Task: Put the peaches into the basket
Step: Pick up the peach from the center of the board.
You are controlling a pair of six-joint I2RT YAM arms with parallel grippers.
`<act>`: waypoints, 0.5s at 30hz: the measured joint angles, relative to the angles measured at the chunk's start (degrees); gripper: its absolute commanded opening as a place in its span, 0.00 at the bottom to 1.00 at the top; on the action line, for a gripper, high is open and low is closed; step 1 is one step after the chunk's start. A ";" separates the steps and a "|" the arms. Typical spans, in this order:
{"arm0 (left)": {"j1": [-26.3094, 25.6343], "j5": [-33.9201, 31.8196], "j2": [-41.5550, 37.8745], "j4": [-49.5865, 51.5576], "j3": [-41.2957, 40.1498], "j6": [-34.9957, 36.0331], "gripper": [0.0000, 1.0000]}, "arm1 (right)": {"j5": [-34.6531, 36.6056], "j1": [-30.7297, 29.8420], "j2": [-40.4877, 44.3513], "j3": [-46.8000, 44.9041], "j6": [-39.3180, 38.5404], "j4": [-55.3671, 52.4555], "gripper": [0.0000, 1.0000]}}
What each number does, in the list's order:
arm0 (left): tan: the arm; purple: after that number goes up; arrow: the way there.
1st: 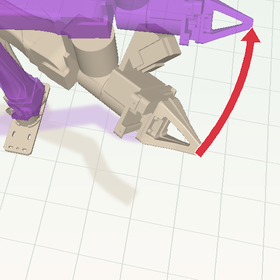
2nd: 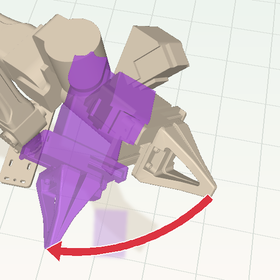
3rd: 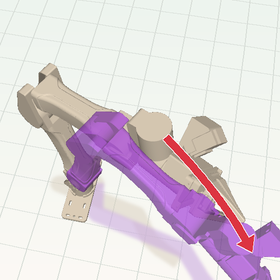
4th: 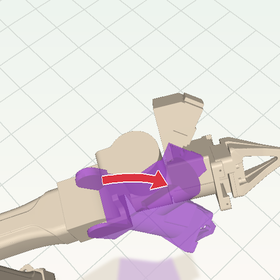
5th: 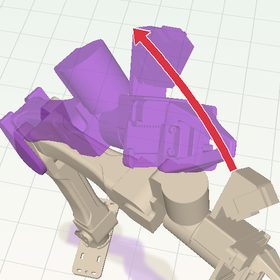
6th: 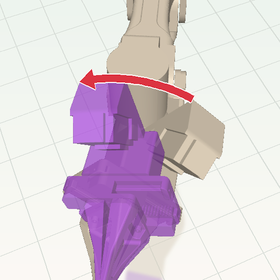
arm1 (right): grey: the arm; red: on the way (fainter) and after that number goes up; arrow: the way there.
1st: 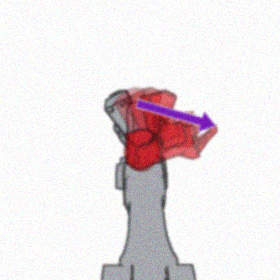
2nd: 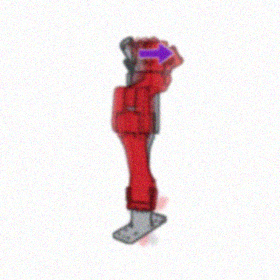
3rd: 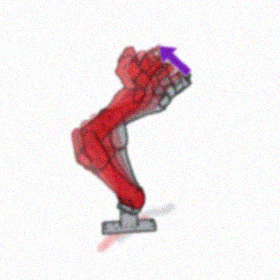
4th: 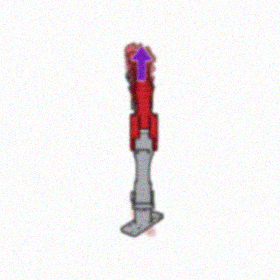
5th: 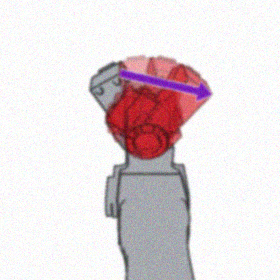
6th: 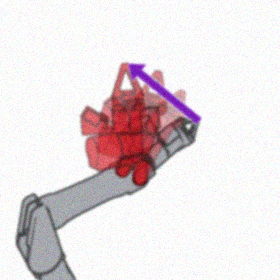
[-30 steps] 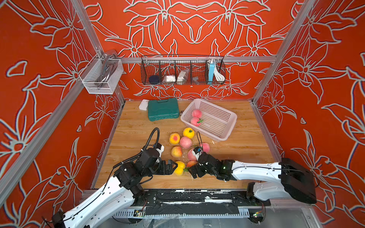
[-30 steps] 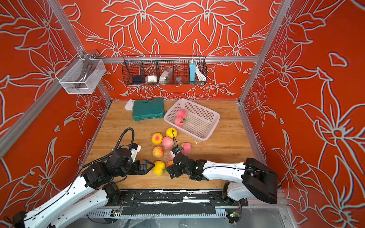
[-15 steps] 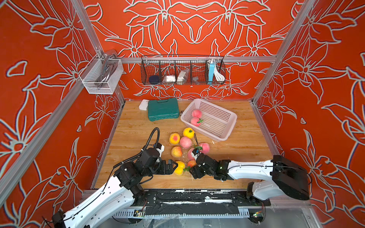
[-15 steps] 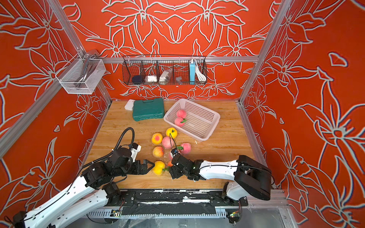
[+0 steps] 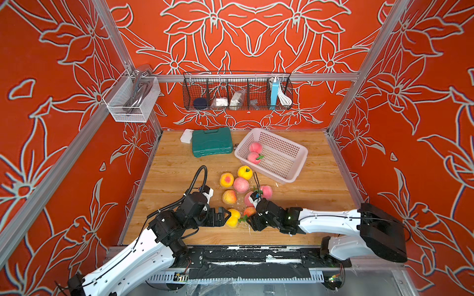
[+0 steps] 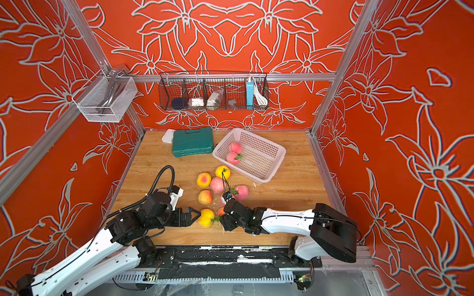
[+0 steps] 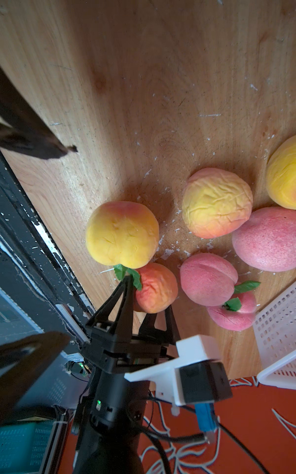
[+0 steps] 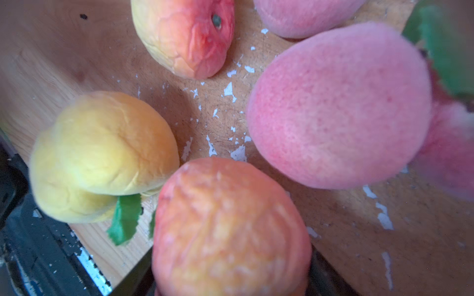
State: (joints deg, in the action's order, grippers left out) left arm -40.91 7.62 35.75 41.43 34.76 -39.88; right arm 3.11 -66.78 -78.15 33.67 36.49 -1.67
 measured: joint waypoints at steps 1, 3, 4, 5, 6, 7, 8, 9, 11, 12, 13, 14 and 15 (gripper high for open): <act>0.00 -0.04 0.04 0.00 0.00 0.00 0.99 | 0.11 0.00 0.66 0.00 -0.11 -0.48 0.65; 0.00 -0.17 0.33 -0.02 0.02 0.02 0.99 | 0.42 0.00 1.92 0.00 -0.35 -1.97 0.65; 0.00 -0.24 0.66 -0.02 0.07 0.07 0.99 | 0.68 0.00 2.82 0.00 -0.57 -2.93 0.65; 0.00 -0.28 0.98 -0.04 0.13 0.15 0.99 | 0.94 0.00 3.72 0.02 -0.72 -3.93 0.65; 0.00 -0.39 1.42 -0.07 0.22 0.24 0.99 | 1.22 0.00 4.96 0.07 -0.98 -5.25 0.65; 0.00 -0.46 1.95 -0.07 0.35 0.31 0.99 | 1.42 0.00 6.21 0.22 -1.18 -6.60 0.65; 0.00 -0.52 2.25 -0.07 0.50 0.44 0.99 | 1.70 0.00 7.43 0.31 -1.29 -7.74 0.65; 0.00 -0.68 2.73 -0.11 0.76 0.63 0.99 | 2.08 0.00 8.87 0.50 -1.46 -9.09 0.65; 0.00 -0.98 3.72 -0.15 1.44 1.05 0.99 | 2.89 0.00 11.91 1.31 -1.79 -11.87 0.65; 0.00 -1.11 4.42 -0.15 2.01 1.31 0.99 | 3.15 0.07 13.42 1.88 -2.08 -13.20 0.65; 0.00 -1.25 5.33 -0.20 2.84 1.55 0.99 | 3.41 0.33 14.78 2.56 -2.45 -14.47 0.65; 0.00 -1.31 6.01 -0.28 3.45 1.79 0.99 | 3.41 0.79 15.87 3.48 -2.80 -15.80 0.66; 0.02 -1.46 7.02 -0.46 4.37 2.25 0.99 | 3.41 1.36 16.68 4.57 -3.21 -17.09 0.66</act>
State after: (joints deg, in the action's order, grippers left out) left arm -40.88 6.15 42.76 40.97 39.13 -37.63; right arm 6.52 -65.43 -61.47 38.24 33.28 -18.76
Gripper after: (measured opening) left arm 0.986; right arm 0.679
